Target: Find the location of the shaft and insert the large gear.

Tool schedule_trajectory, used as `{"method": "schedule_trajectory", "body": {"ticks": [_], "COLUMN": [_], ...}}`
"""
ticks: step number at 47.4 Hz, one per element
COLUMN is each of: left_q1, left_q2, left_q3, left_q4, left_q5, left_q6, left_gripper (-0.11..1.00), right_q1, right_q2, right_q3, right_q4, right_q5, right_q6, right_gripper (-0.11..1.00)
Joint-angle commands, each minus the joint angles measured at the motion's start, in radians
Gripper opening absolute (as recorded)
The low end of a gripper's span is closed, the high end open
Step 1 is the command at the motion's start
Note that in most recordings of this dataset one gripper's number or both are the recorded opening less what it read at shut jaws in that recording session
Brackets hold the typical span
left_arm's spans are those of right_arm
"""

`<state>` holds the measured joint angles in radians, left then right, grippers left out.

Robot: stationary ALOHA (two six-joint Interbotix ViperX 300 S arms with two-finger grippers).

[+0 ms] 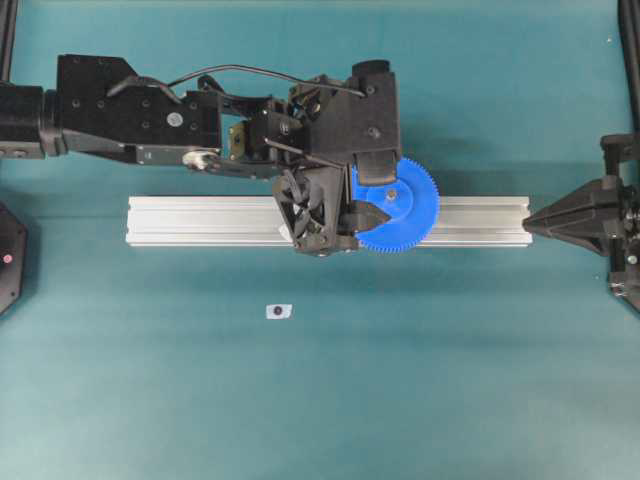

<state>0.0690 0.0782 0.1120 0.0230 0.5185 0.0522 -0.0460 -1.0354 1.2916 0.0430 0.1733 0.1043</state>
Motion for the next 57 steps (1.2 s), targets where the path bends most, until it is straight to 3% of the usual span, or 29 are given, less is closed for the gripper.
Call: {"method": "schedule_trajectory", "body": {"ticks": [1, 57], "left_q1": [-0.003, 0.000], "left_q2": [-0.020, -0.003], "left_q3": [-0.025, -0.026], "left_q4": [0.003, 0.005], "left_q5": [-0.003, 0.002], "left_q6": [-0.002, -0.002], "left_gripper": [0.84, 0.84], "right_q1": [-0.002, -0.002], "right_q2": [0.005, -0.031], "right_q3": [-0.009, 0.014], "right_q4": [-0.002, -0.003], "right_q5": [-0.005, -0.005], "right_q6": [0.009, 0.009], "right_gripper": [0.03, 0.03]}}
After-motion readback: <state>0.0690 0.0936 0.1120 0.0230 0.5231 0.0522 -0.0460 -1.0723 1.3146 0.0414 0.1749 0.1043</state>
